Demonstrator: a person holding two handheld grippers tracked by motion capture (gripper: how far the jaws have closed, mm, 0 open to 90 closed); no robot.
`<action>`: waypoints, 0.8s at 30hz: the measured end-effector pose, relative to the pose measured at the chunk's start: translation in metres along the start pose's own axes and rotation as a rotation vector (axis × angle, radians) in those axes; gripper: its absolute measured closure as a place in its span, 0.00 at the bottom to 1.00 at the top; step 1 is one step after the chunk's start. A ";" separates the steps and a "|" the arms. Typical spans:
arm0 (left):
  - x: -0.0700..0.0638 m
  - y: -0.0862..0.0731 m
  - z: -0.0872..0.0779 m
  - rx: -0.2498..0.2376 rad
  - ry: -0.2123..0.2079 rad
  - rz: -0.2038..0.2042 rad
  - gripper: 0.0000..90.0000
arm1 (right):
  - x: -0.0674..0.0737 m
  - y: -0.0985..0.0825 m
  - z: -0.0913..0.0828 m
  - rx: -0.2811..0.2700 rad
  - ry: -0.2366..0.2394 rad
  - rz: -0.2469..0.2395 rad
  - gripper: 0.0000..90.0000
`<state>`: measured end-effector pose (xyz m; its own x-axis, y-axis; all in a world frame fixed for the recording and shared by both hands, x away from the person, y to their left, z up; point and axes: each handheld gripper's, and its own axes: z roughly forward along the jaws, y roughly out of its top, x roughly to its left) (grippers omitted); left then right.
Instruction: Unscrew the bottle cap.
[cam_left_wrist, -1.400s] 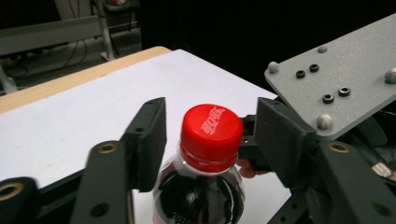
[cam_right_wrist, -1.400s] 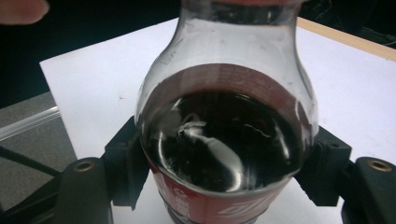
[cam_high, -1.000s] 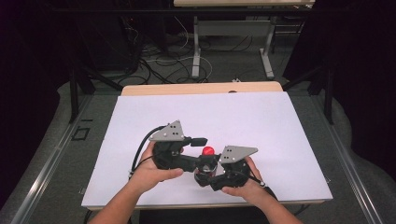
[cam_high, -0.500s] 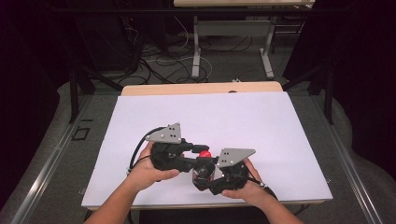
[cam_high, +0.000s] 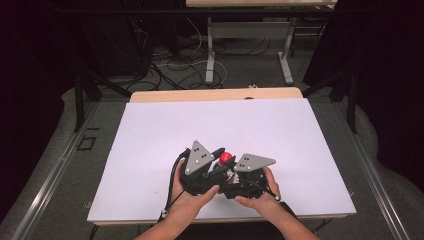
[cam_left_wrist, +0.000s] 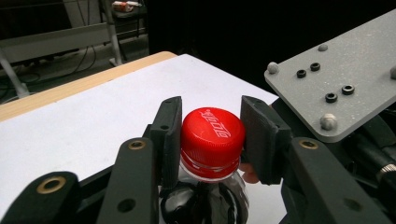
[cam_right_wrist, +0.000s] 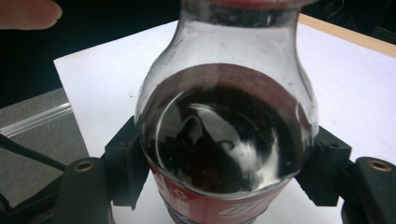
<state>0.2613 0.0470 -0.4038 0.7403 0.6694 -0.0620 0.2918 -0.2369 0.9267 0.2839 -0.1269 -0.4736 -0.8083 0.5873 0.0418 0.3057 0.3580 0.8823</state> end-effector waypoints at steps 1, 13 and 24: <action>0.001 0.000 0.000 0.006 -0.007 0.000 0.55 | -0.002 0.000 -0.002 -0.002 0.015 -0.002 0.33; 0.047 0.019 -0.017 0.064 -0.318 -0.001 0.35 | -0.003 0.003 -0.006 -0.014 0.098 -0.047 0.33; 0.056 0.018 -0.013 0.093 -0.505 0.094 0.39 | 0.003 0.004 -0.006 -0.005 0.185 -0.118 0.33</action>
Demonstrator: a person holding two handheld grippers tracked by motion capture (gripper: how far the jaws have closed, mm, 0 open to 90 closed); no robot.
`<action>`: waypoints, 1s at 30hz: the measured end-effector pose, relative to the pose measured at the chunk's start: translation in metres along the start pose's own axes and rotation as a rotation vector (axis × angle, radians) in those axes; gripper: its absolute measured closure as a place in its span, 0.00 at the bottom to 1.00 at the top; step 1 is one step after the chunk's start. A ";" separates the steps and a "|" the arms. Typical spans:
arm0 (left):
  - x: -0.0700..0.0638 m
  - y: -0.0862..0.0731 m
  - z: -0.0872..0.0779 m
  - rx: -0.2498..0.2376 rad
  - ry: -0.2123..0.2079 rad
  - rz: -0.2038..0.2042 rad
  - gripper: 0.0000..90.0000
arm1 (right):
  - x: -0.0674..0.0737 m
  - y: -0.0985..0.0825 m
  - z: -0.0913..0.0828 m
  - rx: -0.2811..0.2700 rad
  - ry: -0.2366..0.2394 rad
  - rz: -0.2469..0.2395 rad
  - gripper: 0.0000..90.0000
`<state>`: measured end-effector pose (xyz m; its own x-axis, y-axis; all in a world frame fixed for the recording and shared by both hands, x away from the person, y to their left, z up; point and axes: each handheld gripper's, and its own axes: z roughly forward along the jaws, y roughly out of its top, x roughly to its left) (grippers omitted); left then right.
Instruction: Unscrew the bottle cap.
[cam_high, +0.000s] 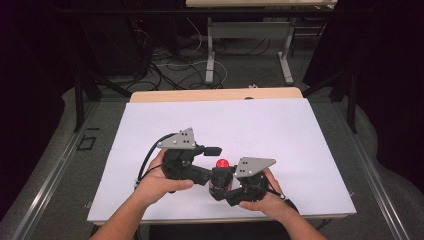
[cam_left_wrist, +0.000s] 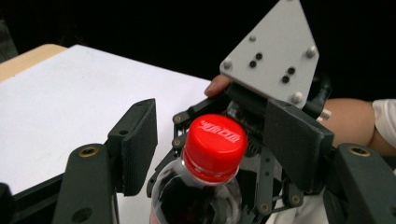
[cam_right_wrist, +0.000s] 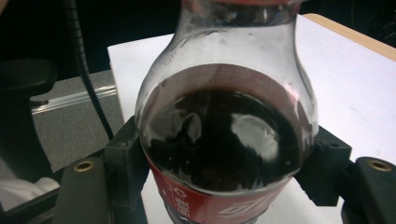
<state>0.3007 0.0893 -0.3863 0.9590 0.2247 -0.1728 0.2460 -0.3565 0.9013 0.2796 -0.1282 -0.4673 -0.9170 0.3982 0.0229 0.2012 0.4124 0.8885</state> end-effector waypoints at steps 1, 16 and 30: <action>0.000 -0.001 0.001 0.001 -0.001 -0.001 0.41 | 0.000 0.000 0.000 0.001 0.000 0.000 0.33; -0.003 -0.001 0.005 0.043 -0.003 0.036 0.67 | -0.001 -0.001 0.000 0.000 0.019 -0.009 0.33; -0.041 -0.011 0.031 -0.046 0.438 -0.045 0.67 | -0.002 -0.003 0.006 0.024 -0.156 0.055 0.33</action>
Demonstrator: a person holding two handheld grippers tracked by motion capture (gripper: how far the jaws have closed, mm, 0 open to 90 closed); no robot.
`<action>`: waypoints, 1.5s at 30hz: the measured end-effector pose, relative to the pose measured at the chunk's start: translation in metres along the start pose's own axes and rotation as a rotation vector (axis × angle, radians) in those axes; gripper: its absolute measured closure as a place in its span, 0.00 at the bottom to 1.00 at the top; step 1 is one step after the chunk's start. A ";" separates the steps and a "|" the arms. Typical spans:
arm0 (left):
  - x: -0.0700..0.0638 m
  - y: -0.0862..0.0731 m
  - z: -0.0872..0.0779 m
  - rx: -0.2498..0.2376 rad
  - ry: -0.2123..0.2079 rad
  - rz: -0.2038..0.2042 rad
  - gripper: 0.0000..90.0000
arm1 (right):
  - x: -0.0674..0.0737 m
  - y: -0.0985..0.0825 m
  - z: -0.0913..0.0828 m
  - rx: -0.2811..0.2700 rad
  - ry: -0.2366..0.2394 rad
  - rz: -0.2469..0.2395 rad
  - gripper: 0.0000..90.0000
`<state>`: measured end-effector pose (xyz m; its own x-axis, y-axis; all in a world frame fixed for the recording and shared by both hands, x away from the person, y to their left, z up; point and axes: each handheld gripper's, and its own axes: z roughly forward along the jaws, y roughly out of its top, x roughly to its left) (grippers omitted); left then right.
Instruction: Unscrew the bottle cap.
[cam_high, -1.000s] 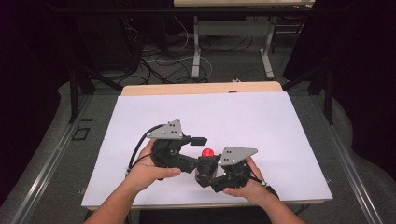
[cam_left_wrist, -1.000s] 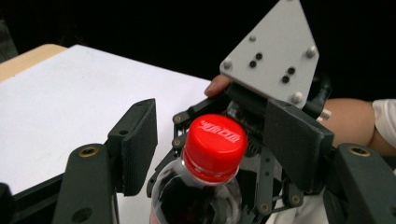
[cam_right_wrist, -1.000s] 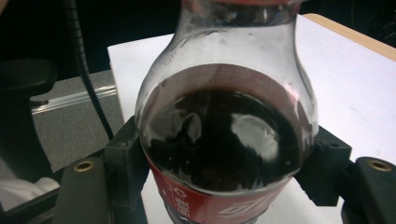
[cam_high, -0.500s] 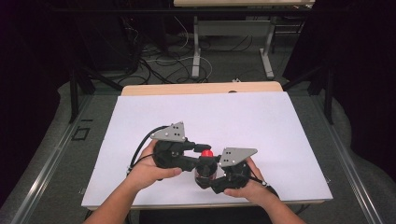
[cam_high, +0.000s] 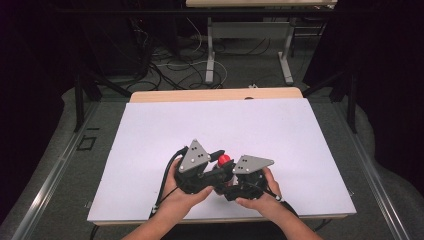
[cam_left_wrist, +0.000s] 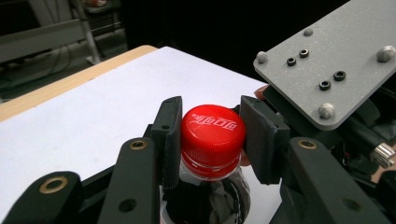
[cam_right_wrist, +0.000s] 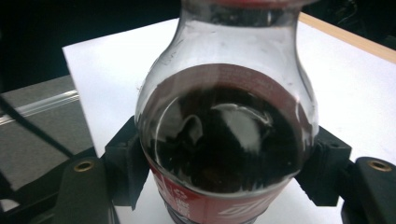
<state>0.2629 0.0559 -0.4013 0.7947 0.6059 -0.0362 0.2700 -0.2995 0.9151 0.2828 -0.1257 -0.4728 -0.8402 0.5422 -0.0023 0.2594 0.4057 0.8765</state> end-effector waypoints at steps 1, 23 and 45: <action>0.000 0.000 0.000 0.000 0.000 0.000 0.67 | -0.001 0.000 0.000 0.008 0.000 -0.005 0.33; 0.050 0.015 -0.013 0.051 -0.517 0.158 0.56 | 0.006 0.005 -0.007 -0.041 0.176 -0.081 0.33; 0.003 0.004 -0.003 0.024 -0.006 0.006 0.67 | 0.003 0.002 -0.001 -0.008 -0.002 0.033 0.33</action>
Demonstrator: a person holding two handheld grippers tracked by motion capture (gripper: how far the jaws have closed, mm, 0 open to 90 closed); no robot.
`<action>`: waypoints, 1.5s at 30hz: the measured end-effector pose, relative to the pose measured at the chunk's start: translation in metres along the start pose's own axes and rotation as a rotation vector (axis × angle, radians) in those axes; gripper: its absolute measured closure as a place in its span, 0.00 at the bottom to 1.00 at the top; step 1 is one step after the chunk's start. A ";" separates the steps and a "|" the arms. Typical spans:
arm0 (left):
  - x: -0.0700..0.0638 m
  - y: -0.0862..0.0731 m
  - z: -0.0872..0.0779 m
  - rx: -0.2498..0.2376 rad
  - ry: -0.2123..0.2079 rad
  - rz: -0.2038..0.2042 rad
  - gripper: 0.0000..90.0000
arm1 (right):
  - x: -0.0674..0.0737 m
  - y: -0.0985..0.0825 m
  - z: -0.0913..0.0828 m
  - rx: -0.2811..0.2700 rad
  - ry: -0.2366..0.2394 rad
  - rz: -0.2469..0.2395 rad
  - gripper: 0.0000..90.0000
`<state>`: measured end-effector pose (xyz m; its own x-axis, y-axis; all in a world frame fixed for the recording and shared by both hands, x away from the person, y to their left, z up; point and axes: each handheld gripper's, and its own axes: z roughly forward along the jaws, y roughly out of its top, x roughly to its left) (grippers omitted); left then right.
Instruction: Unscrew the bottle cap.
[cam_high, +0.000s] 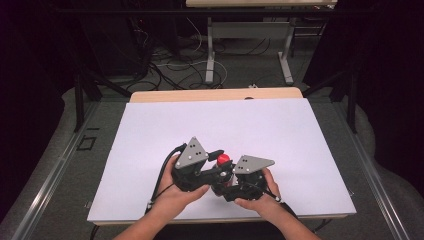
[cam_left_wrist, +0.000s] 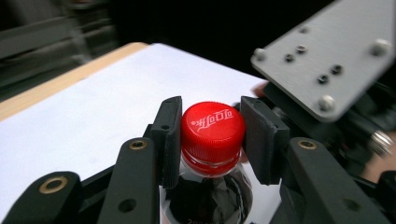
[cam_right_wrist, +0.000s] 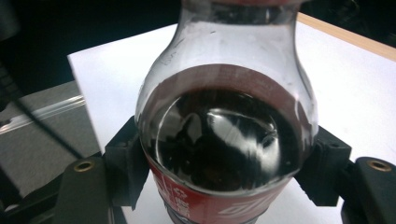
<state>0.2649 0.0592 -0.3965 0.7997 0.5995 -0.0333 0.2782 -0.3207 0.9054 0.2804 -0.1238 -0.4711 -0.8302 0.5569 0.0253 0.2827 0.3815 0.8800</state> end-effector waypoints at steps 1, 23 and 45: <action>-0.004 0.000 0.002 -0.001 0.025 -0.005 0.67 | 0.001 0.000 0.001 0.004 -0.012 0.009 0.33; 0.027 0.013 -0.011 -0.031 -0.278 0.088 0.42 | -0.003 0.000 -0.004 -0.026 0.054 0.025 0.33; 0.048 0.007 -0.006 0.038 -0.476 0.128 0.67 | 0.006 0.002 -0.003 -0.021 0.136 -0.053 0.33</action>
<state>0.3021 0.0904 -0.3891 0.9805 0.1553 -0.1209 0.1744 -0.4018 0.8989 0.2745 -0.1213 -0.4676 -0.9016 0.4307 0.0415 0.2280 0.3916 0.8914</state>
